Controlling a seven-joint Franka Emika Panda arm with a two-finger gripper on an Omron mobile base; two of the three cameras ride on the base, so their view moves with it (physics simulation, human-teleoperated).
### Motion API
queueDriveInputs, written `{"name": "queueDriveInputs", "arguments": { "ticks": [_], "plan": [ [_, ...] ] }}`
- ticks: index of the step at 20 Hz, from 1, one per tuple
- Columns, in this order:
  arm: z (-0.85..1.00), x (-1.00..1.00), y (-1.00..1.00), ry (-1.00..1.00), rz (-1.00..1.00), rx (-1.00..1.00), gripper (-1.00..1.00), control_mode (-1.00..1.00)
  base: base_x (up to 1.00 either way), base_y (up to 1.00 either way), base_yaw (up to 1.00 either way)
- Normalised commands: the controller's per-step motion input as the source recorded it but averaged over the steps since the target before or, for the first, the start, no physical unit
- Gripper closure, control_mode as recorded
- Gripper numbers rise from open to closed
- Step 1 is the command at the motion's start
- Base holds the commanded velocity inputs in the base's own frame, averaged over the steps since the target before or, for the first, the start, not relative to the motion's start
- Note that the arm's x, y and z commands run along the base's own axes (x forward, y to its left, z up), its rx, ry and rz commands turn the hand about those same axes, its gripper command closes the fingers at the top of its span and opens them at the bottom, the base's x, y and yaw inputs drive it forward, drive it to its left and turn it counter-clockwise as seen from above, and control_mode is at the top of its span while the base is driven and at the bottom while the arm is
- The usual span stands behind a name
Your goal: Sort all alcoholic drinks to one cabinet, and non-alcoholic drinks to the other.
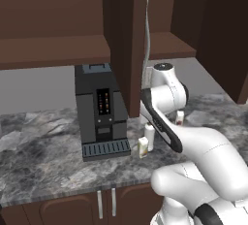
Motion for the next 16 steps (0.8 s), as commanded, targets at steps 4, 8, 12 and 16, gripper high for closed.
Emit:
{"name": "queueDriveInputs", "arguments": {
  "ticks": [4,8,12,16],
  "plan": [
    [-0.20,0.01,0.00,0.00,0.00,0.04,-1.00,-1.00,0.00,0.00,0.00],
    [-0.16,0.01,0.00,0.00,0.00,0.05,-1.00,-1.00,0.00,0.00,0.00],
    [-0.12,0.01,0.01,0.00,0.00,0.04,-1.00,-1.00,0.00,0.00,0.00],
    [-0.11,0.04,0.03,-0.02,0.00,0.03,-1.00,-1.00,0.00,0.00,0.00]
  ]
}}
